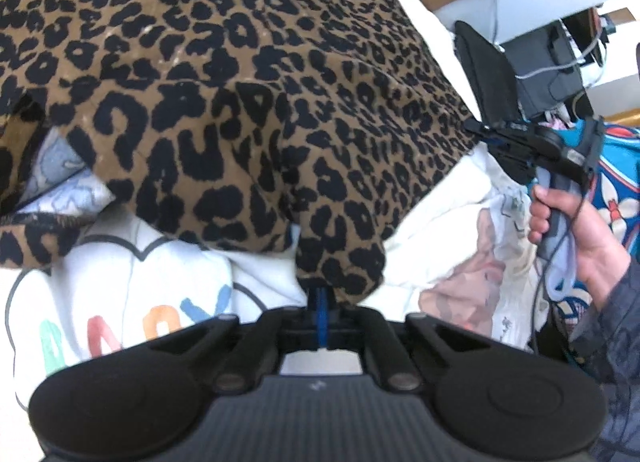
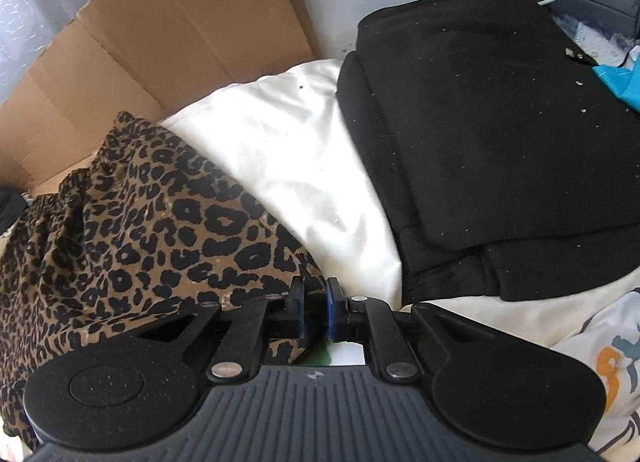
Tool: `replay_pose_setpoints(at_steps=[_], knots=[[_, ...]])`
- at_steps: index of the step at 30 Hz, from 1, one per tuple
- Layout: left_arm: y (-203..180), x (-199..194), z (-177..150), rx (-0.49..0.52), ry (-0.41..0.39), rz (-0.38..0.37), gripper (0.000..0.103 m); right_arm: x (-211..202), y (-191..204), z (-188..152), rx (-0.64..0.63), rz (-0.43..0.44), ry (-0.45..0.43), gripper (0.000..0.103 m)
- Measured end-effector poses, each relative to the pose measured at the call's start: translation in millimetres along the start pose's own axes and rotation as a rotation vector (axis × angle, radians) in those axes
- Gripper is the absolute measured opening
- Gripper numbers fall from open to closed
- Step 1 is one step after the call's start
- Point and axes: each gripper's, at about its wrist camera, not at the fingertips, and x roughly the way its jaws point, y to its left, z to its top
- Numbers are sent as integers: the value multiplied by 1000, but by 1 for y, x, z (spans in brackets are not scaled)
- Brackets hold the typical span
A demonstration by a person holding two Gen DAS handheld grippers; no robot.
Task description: Fold clothes
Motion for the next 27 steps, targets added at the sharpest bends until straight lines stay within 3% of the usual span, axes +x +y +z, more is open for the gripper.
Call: replay_pose_setpoints(at_steps=[5,14,19,22,27], knots=[[-5,-5,1,36,16,1,1,-3,6,1,-27,-46,5,13],[4,-39,15,6,-45,82,17,-24,10,2,55,-52,26,40],[3,-68,22,22,-86,144,21,-46,31,4,18,-35,33,42],[2,-86,25,37,-104,179,32,-63,42,8,28,-19,37,43],[-2,-121,30,53,-131,213,35,-101,61,18,26,51,42,46]])
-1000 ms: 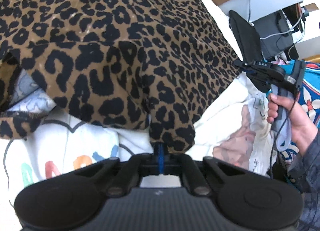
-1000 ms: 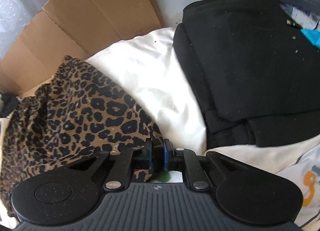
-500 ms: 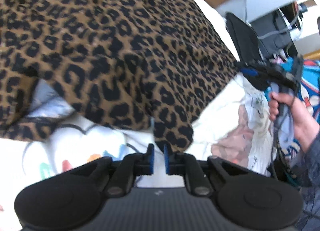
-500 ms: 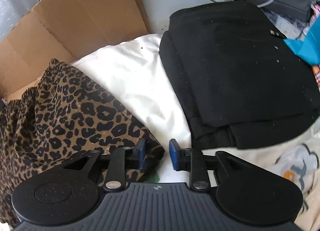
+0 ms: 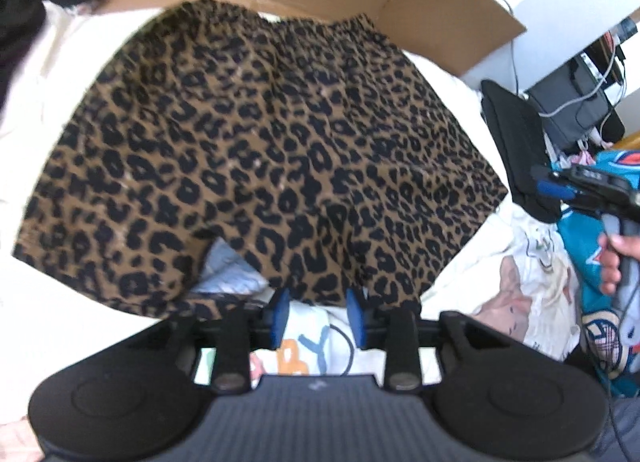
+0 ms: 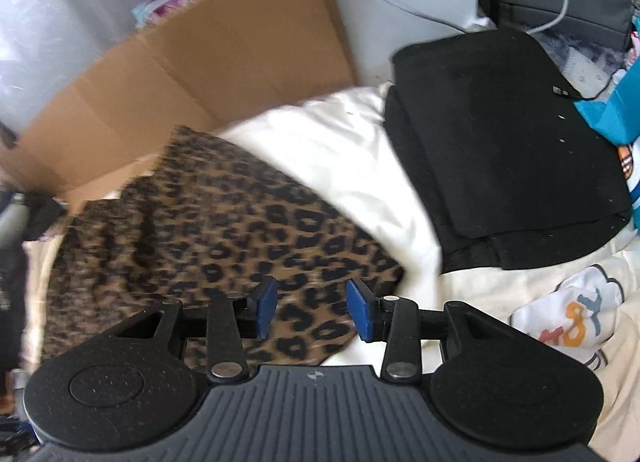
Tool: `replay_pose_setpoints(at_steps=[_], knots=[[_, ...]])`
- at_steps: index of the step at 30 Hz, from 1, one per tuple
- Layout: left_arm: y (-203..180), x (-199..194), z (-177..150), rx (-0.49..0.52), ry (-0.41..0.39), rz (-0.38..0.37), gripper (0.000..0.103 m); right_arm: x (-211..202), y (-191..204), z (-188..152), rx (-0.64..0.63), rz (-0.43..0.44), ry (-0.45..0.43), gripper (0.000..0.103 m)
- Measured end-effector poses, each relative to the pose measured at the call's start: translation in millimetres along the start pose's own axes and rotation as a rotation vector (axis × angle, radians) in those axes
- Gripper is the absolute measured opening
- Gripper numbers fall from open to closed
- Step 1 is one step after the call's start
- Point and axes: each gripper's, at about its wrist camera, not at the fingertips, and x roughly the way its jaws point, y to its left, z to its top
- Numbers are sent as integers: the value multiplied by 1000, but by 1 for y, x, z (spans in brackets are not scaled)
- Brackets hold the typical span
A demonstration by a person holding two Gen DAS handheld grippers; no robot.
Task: Fold clothes
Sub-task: 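Lower the leopard shorts flat onto the sheet and open both grippers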
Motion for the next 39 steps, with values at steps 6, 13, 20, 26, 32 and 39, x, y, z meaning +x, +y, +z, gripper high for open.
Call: replay_pose_setpoints(at_steps=[6,13,20,26,32,39], knots=[[2,-56,11,-32,-38,45,39,-57,33,22,-62,81,52,47],[-2,-138,23,-62,-60,137,45,-158,88,65,-174,141,47,53],[-18,-217,32,-47,-101,181,60,-255,132,104,-205,213,-22,66],[-11,-253,35,-71,-131,186,65,-289,160,104,-208,222,-40,67],[8,-265,36,-99,-163,169,65,-284,179,77,-233,212,-31,67],[37,-262,35,-125,-188,146,65,-249,190,40,-208,186,17,67]])
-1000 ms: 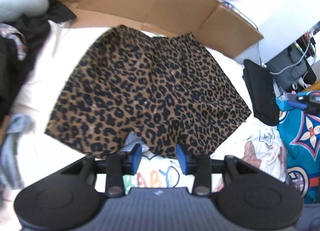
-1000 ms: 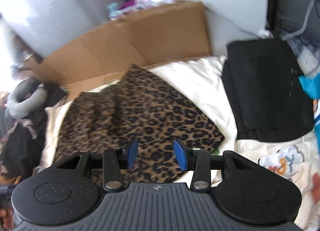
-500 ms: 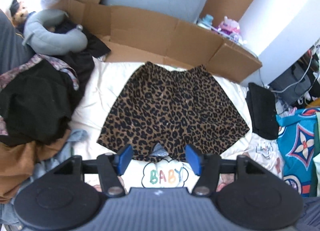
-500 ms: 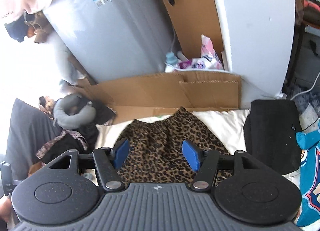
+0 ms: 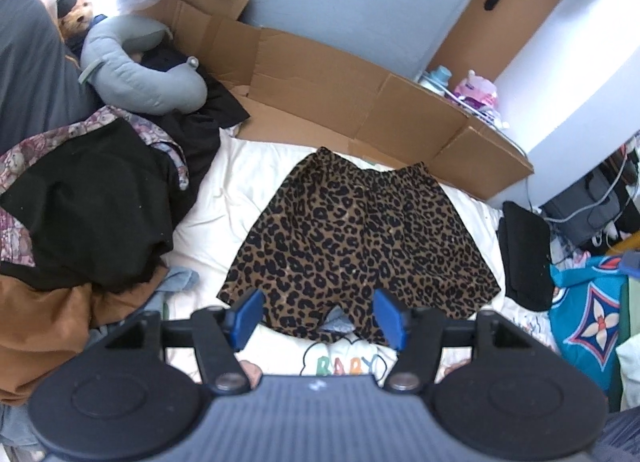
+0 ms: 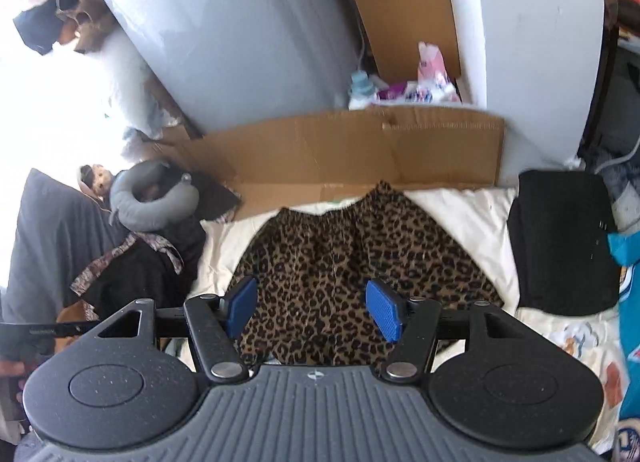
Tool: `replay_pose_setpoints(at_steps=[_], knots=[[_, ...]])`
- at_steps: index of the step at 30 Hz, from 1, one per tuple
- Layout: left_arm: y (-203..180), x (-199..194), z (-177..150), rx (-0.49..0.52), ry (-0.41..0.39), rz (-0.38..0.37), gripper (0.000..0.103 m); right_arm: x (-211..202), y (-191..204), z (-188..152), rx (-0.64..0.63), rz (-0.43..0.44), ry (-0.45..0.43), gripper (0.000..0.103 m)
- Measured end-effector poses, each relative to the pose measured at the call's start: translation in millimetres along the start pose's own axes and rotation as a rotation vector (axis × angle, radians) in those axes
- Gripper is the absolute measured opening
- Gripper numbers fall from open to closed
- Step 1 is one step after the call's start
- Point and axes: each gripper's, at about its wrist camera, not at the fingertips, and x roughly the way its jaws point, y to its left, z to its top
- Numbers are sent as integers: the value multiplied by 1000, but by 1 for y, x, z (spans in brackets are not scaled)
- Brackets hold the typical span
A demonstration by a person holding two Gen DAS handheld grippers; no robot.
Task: Fold clothes
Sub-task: 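Lower the leopard shorts flat onto the sheet and open both grippers, then grasp the leopard shorts' leg hem with the right gripper while the left grasps the other leg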
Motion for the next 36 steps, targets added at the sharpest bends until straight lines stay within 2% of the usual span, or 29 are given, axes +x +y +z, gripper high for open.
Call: replay_pose_setpoints(at_steps=[6,17,22,26,33,36], knots=[[25,35,-14,-4,-3,-11,64,53,10,-33,-12,-3,22,67],[64,121,-48,11,19,8,58,145,25,-126,-36,21,24,67],[79,172,-58,28,64,67,49,195,31,-170,-44,15,56,66],[89,209,-64,48,81,85,48,231,29,-203,-30,9,107,65],[105,259,-68,57,64,81,49,276,23,-234,-5,-60,79,66],[111,276,-70,54,67,76,49,294,20,-237,33,-56,83,66]])
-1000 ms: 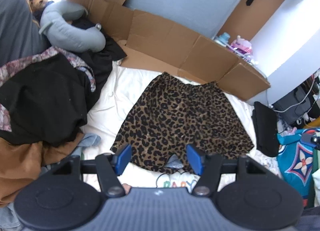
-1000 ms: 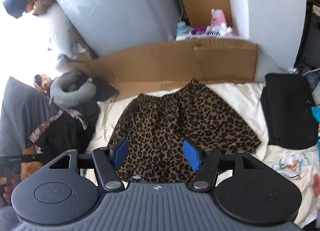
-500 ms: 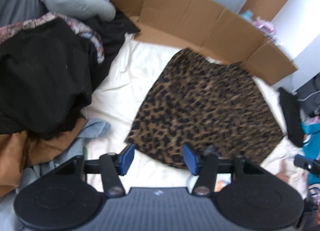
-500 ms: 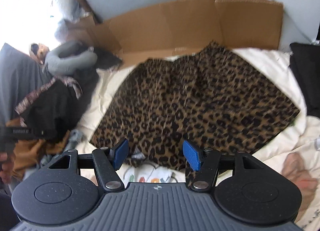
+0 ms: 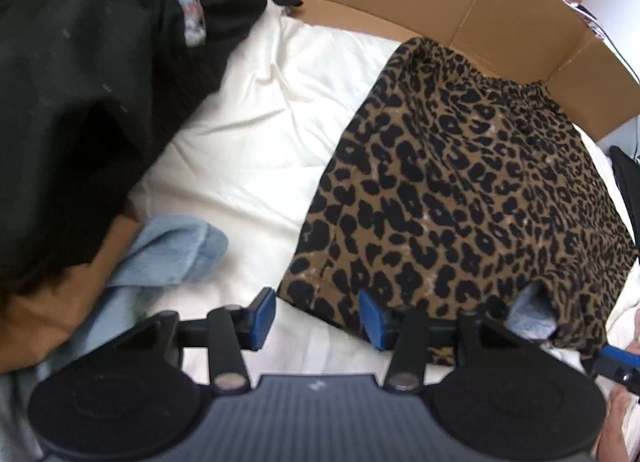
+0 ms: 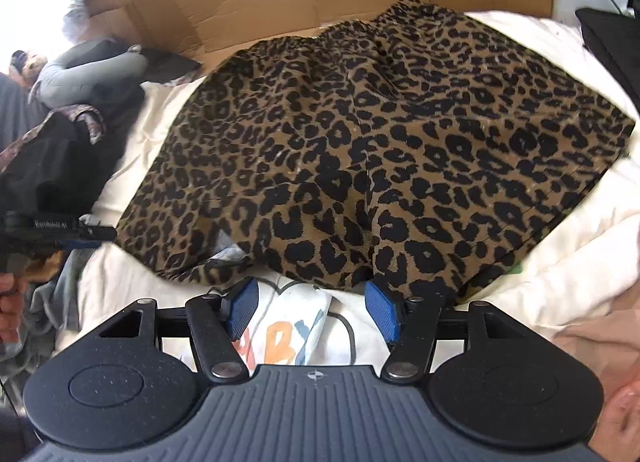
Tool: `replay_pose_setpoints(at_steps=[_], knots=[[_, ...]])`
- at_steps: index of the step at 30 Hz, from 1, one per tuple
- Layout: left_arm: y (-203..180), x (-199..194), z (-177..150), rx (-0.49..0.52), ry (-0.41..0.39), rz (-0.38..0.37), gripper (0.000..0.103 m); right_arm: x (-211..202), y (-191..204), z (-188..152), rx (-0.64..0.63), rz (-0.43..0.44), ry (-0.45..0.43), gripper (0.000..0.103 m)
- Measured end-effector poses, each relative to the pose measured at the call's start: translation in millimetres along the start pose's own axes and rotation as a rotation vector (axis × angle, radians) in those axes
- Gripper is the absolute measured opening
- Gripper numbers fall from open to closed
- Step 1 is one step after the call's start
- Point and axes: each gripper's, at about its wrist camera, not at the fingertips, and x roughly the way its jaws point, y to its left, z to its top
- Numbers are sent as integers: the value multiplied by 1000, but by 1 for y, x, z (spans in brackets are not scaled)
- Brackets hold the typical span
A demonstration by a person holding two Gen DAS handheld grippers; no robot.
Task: Fold clothes
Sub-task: 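Grasp the leopard shorts' leg hem with the right gripper while the left grasps the other leg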
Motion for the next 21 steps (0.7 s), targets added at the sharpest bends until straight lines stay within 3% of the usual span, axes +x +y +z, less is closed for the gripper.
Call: replay_pose_setpoints(at_steps=[6,13,15,16,18,21], knots=[[8,22,-10,-45,0,-27,49,33,4,0,8,-91,-4,67],[9,23,-23,-108,-86,-43,47,59,-6,5,70,-115,1,66],[8,22,-22,-106,-93,-49,26,58,-9,6,86,-108,4,40],[8,21,-21,-109,-91,-58,10,55,-11,7,90,-101,5,33],[9,20,-18,-115,-89,-77,8,50,-13,9,98,-87,8,12],[4,10,-11,-94,-101,-75,7,35,-14,10,92,-64,23,8]])
